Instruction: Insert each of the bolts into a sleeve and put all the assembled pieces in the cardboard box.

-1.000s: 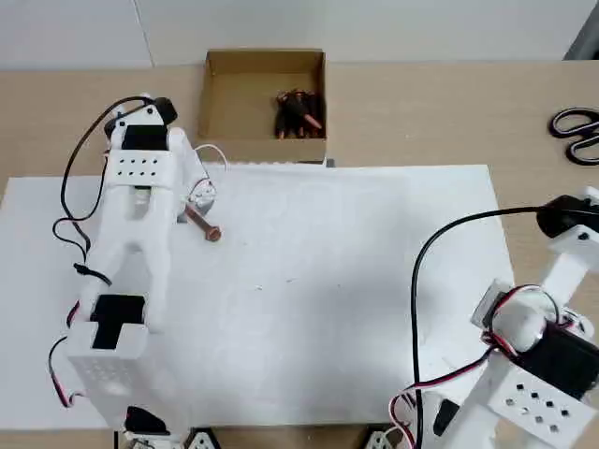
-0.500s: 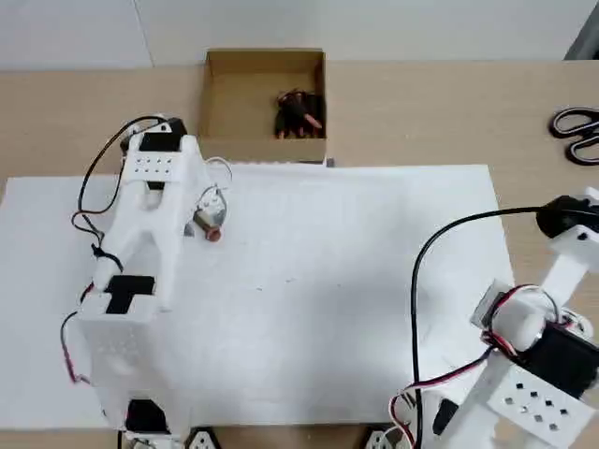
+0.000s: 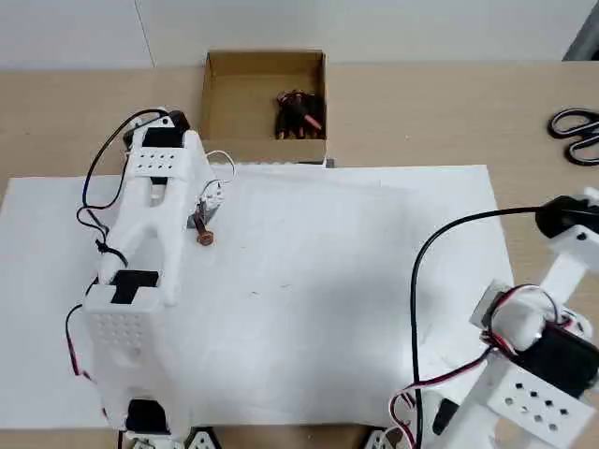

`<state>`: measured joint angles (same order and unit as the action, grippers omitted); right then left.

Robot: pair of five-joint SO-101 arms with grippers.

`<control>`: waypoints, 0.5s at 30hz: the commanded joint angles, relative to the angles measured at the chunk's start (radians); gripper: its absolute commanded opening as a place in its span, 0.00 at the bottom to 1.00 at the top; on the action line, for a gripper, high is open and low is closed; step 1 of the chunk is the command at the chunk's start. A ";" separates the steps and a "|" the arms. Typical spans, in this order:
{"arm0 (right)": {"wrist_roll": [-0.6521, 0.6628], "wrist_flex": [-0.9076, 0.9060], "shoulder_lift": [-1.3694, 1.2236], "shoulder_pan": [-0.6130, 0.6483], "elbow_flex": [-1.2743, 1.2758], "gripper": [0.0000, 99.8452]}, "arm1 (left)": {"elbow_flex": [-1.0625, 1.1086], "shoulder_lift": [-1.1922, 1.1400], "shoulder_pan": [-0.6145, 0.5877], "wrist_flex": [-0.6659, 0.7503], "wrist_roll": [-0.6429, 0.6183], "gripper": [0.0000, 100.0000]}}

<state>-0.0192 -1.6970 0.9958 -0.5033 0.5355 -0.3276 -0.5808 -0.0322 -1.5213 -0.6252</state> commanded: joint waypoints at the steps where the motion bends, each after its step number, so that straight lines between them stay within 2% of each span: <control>1: 0.011 0.016 0.007 -0.004 -0.003 0.01 | -0.022 0.003 -0.005 0.009 0.005 0.01; 4: 0.011 0.016 0.008 -0.004 -0.003 0.01 | -0.031 0.012 0.002 -0.014 0.005 0.01; 7: 0.011 0.016 0.008 -0.004 -0.003 0.01 | -0.104 0.011 0.023 -0.109 -0.020 0.01; 11: 0.011 0.016 0.008 -0.004 -0.003 0.01 | -0.214 0.011 0.023 -0.230 -0.236 0.01; 15: 0.011 0.016 0.008 -0.004 -0.003 0.01 | -0.274 0.008 0.021 -0.230 -0.522 0.01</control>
<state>-0.0192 -1.6970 0.9958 -0.5033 0.5355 -0.5378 -0.5869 -0.0138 -1.7192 -0.9490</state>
